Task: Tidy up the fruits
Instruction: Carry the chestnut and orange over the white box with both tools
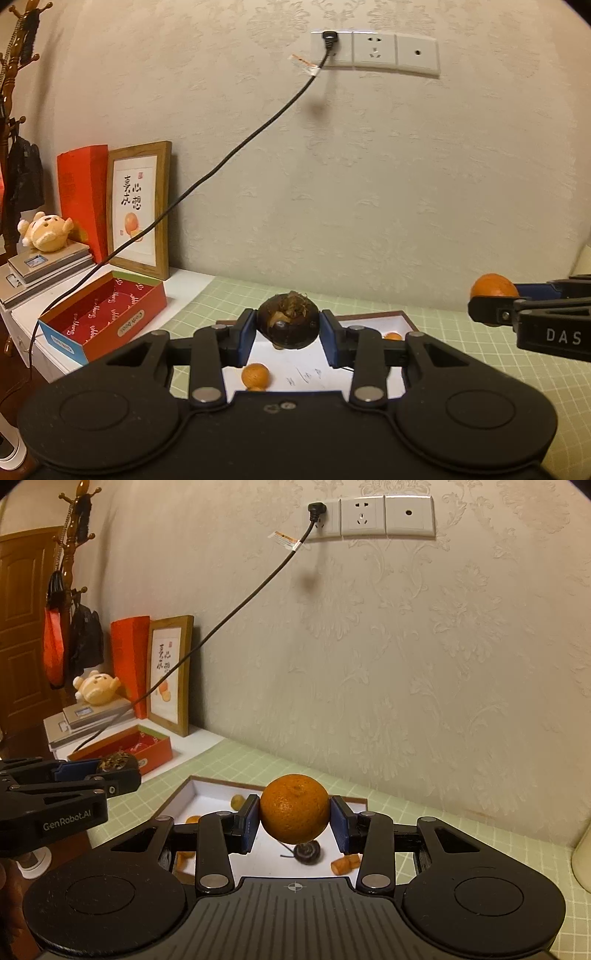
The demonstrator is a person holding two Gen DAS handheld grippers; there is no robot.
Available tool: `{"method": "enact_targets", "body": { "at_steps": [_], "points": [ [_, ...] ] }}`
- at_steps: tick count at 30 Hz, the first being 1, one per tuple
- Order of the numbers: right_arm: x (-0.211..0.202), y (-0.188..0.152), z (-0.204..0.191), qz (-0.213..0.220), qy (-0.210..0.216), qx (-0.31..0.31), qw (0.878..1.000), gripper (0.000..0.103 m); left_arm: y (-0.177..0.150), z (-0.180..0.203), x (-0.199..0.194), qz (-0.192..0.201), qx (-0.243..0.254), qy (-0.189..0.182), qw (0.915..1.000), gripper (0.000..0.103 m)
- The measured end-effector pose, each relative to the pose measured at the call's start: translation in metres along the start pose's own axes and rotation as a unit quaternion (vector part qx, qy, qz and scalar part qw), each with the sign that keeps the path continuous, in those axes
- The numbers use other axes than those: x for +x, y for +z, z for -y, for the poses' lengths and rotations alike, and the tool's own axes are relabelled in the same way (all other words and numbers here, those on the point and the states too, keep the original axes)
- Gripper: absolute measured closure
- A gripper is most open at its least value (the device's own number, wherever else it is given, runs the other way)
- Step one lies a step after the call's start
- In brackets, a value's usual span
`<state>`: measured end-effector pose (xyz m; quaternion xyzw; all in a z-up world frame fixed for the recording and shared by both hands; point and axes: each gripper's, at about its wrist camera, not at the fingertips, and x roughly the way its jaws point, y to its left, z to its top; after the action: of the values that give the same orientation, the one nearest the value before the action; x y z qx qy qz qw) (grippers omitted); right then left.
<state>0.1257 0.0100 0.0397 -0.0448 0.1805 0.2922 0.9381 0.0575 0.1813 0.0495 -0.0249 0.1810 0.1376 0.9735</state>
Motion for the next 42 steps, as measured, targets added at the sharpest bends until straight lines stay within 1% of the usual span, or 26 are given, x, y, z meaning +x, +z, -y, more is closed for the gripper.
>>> {"method": "enact_targets", "body": {
  "at_steps": [9, 22, 31, 38, 42],
  "points": [
    [0.033, 0.003, 0.014, -0.009, -0.002, 0.005, 1.0, 0.062, 0.005, -0.011, 0.033, -0.005, -0.002, 0.016, 0.9999, 0.075],
    [0.095, 0.012, 0.026, -0.024, 0.001, 0.003, 1.0, 0.062, -0.003, -0.016, 0.08, -0.025, 0.002, 0.026, 0.9994, 0.075],
    [0.143, 0.002, 0.035, -0.056, -0.001, 0.013, 0.998, 0.062, -0.008, -0.028, 0.117, -0.048, 0.005, 0.035, 0.9983, 0.075],
    [0.167, -0.003, 0.044, -0.067, -0.007, 0.016, 0.998, 0.062, -0.02, -0.033, 0.14, -0.065, 0.002, 0.044, 0.9969, 0.075],
    [0.184, -0.007, 0.046, -0.079, -0.006, 0.02, 0.997, 0.062, -0.028, -0.035, 0.151, -0.078, -0.003, 0.042, 0.996, 0.075]
  ]
}}
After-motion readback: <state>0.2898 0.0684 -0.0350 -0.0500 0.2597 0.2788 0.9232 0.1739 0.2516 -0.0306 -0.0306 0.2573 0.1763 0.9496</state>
